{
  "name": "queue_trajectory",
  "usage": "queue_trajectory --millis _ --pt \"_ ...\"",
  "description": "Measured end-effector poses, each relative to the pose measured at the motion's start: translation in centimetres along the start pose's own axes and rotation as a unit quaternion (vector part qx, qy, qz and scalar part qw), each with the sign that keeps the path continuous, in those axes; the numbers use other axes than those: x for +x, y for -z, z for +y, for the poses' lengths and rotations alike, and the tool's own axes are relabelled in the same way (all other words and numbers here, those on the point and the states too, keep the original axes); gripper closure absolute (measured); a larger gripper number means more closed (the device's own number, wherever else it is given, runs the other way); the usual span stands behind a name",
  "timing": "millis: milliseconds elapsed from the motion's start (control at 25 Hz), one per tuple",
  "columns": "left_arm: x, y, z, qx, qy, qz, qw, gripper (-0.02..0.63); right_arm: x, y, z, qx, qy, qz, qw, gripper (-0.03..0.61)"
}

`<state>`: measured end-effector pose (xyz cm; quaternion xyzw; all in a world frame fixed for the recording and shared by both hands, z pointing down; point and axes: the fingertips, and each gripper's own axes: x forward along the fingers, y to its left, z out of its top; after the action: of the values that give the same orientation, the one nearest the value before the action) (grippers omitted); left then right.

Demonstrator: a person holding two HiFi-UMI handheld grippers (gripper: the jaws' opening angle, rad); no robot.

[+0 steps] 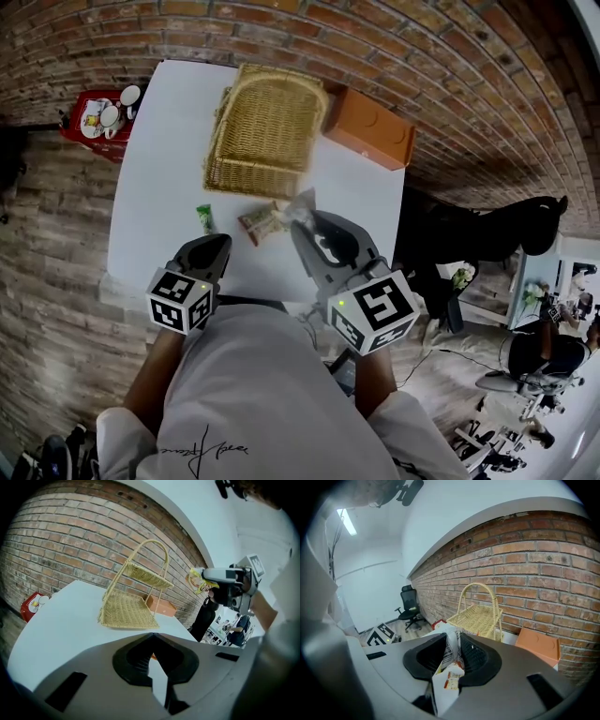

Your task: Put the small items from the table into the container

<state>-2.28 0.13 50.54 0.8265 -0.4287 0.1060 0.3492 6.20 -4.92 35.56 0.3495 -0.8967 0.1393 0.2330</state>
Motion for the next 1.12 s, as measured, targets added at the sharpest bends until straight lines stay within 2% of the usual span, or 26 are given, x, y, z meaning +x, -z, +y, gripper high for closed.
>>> queue_trajectory --millis 400,760,1120 --pt "1.0 0.2 0.0 -0.014 0.005 0.002 0.9999 0.604 1.1 -2.2 -1.1 -0.03 -0.001 -0.007 1.0 0.479" --pt "0.4 -0.7 1.4 -0.042 -0.007 -0.018 0.9989 0.604 2.8 -3.2 -1.7 -0.023 -0.005 -0.014 1.0 0.479" --pt "0.5 -1.3 2.7 -0.061 -0.007 -0.016 0.998 0.604 5.0 -4.1 -3.0 -0.016 0.001 -0.015 1.0 0.479"
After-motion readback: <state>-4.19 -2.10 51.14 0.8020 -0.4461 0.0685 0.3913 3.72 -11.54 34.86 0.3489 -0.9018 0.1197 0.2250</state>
